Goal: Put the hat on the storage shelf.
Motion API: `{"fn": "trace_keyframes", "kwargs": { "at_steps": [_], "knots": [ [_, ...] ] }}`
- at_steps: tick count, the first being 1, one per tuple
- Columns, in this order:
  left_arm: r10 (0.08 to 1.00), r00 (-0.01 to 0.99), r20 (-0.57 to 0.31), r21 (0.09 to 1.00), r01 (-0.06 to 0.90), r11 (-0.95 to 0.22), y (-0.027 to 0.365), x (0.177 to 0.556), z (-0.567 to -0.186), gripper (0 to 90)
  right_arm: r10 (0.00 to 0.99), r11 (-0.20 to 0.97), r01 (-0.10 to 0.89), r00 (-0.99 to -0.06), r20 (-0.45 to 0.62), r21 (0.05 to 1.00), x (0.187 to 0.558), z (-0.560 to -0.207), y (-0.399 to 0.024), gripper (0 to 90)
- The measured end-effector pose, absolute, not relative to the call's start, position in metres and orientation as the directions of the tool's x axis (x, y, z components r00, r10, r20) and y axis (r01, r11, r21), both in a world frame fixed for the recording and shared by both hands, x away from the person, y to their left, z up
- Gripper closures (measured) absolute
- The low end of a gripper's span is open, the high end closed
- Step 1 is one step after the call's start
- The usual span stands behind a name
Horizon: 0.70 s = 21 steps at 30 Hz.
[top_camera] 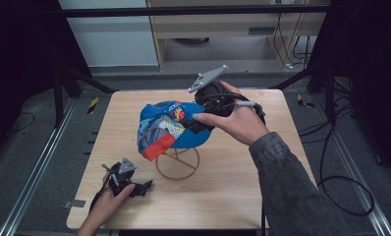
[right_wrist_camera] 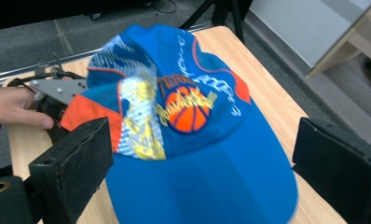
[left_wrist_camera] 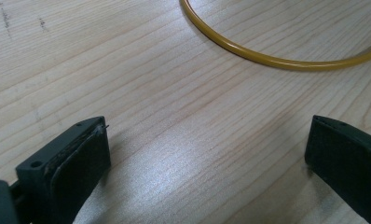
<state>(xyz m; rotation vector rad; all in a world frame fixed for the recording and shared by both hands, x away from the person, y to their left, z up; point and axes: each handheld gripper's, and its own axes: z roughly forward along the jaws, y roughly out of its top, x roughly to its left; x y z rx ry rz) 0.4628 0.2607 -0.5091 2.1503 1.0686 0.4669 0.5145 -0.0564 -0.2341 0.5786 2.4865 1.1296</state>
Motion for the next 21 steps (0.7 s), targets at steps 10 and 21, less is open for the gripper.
{"fn": "trace_keyframes", "kwargs": {
  "at_steps": [10,21],
  "knots": [
    [0.801,0.598,0.017,0.712,0.555,-0.43,0.261,0.463,-0.509,0.0,0.551,0.548,0.257,-0.827,-0.112,0.796,0.51,-0.246,-0.087,9.9],
    [0.803,0.596,0.017,0.713,0.556,-0.428,0.26,0.463,-0.509,0.0,0.583,0.533,0.243,-0.8,-0.143,0.81,0.496,-0.25,-0.118,11.5]
  ]
}}
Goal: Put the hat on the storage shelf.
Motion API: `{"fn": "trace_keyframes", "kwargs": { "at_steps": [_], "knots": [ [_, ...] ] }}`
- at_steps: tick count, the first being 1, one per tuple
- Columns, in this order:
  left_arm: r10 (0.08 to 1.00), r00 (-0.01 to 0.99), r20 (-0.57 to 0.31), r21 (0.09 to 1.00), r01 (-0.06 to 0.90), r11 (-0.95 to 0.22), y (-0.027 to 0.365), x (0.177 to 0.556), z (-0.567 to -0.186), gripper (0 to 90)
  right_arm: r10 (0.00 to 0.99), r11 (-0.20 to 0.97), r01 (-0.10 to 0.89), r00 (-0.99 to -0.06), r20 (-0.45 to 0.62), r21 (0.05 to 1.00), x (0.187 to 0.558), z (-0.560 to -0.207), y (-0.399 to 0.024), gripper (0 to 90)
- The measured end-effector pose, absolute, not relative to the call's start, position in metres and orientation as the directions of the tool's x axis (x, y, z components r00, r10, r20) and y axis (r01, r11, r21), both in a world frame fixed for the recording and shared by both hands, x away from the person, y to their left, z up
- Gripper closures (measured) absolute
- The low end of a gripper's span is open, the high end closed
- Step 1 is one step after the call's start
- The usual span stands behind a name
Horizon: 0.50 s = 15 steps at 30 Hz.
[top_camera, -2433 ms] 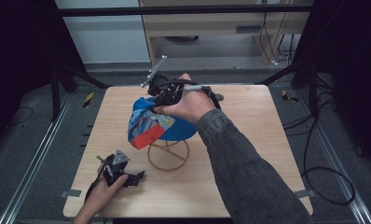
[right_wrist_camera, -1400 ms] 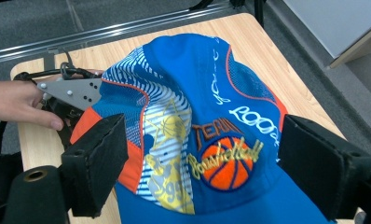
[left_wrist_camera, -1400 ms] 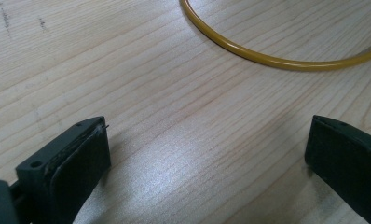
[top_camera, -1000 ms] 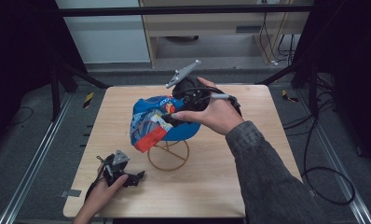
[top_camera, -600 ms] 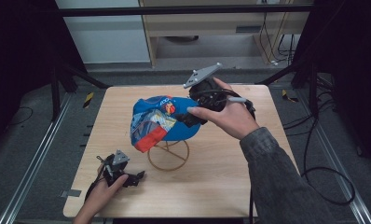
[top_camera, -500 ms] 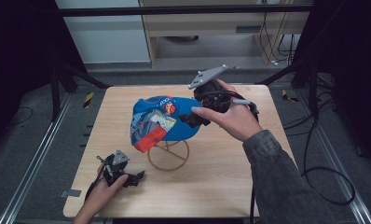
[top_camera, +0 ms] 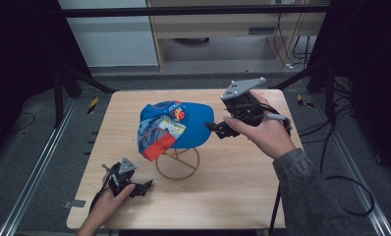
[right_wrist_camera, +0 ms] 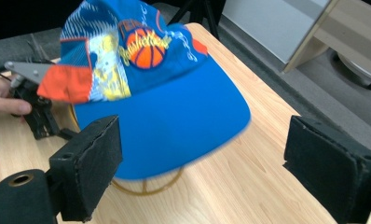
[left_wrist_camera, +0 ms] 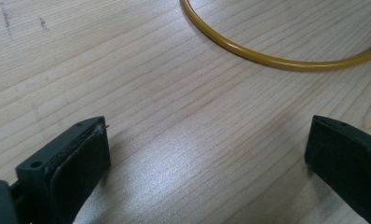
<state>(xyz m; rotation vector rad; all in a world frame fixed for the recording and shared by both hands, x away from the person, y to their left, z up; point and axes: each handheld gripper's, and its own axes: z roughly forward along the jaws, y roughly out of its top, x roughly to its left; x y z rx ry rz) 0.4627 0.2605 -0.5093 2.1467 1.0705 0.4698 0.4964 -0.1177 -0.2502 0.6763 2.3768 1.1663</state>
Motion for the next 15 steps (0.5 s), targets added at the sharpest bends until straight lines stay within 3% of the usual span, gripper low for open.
{"fn": "trace_keyframes", "kwargs": {
  "at_steps": [15],
  "knots": [
    [0.803,0.596,0.017,0.71,0.558,-0.43,0.261,0.462,-0.509,0.0,0.669,0.483,0.29,-0.731,-0.134,0.826,0.478,-0.294,-0.18,16.1]
  ]
}}
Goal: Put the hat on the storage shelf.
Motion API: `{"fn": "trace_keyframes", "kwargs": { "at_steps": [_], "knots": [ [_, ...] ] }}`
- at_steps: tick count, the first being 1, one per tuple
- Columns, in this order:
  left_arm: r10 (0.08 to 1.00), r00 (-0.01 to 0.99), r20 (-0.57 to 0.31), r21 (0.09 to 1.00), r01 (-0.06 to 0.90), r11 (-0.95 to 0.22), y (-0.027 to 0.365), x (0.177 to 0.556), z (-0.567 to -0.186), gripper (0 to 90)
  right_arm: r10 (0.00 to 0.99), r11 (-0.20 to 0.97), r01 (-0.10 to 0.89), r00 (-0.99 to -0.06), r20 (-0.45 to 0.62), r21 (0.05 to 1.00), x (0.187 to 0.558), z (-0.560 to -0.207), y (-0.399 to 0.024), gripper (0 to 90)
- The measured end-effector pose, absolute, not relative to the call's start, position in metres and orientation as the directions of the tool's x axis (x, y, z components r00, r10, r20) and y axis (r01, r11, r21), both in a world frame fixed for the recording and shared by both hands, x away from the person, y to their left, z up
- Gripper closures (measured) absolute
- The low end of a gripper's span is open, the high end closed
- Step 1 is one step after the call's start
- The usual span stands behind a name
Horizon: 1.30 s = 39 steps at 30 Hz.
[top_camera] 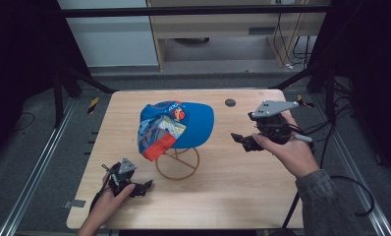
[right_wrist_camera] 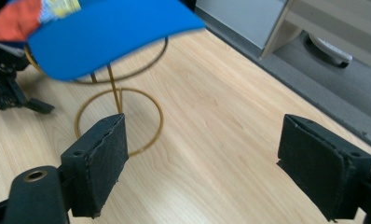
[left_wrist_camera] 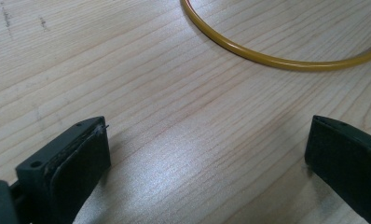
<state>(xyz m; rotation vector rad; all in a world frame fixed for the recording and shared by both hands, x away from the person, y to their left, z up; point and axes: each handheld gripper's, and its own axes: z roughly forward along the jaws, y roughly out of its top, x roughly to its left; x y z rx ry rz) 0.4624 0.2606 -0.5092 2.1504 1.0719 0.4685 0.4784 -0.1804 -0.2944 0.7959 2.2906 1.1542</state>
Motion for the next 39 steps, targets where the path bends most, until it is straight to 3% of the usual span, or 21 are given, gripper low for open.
{"fn": "trace_keyframes", "kwargs": {
  "at_steps": [22,39],
  "knots": [
    [0.803,0.596,0.017,0.71,0.558,-0.43,0.261,0.462,-0.509,0.0,0.739,0.45,0.394,-0.668,-0.086,0.802,0.466,-0.369,-0.221,15.0],
    [0.803,0.595,0.017,0.71,0.558,-0.429,0.261,0.462,-0.509,0.0,0.756,0.435,0.468,-0.653,-0.03,0.769,0.464,-0.423,-0.222,14.7]
  ]
}}
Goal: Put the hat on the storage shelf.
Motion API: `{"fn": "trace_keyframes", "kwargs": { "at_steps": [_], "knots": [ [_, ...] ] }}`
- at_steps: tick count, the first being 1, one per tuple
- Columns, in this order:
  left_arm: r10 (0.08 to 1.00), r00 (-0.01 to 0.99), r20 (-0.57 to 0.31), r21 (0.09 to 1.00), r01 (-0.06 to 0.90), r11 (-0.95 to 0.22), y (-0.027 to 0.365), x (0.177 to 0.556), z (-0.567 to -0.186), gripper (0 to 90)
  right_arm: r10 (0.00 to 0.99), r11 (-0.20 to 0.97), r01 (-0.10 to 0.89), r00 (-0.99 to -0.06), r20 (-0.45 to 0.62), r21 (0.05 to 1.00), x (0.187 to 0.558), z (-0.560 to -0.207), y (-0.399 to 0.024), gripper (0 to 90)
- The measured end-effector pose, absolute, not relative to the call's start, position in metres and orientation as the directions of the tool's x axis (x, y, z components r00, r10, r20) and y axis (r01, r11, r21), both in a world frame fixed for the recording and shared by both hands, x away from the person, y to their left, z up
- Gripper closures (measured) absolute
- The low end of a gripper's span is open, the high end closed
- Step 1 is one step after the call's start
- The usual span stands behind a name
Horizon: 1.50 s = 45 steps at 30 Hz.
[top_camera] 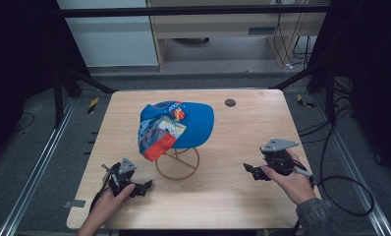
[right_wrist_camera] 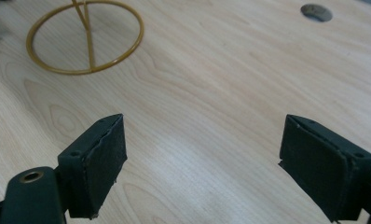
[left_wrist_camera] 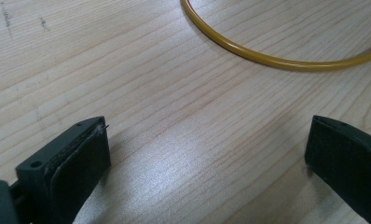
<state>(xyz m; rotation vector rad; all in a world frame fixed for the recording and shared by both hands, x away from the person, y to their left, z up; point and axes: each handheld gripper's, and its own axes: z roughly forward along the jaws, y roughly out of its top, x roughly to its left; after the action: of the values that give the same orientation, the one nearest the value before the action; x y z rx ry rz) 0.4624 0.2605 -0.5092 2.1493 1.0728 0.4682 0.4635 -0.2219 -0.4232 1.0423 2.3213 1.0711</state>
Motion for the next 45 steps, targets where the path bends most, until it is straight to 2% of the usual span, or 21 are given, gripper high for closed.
{"fn": "trace_keyframes", "kwargs": {
  "at_steps": [20,36,45],
  "knots": [
    [0.803,0.595,0.018,0.71,0.558,-0.429,0.261,0.462,-0.509,0.0,0.754,0.442,0.531,-0.657,0.021,0.723,0.467,-0.472,-0.208,14.5],
    [0.803,0.595,0.018,0.71,0.558,-0.429,0.261,0.462,-0.509,0.0,0.828,0.351,0.621,-0.556,0.078,0.701,0.475,-0.505,-0.198,8.8],
    [0.804,0.595,0.017,0.71,0.558,-0.429,0.26,0.462,-0.509,0.0,0.835,0.38,0.563,-0.55,-0.01,0.734,0.47,-0.512,-0.193,7.1]
  ]
}}
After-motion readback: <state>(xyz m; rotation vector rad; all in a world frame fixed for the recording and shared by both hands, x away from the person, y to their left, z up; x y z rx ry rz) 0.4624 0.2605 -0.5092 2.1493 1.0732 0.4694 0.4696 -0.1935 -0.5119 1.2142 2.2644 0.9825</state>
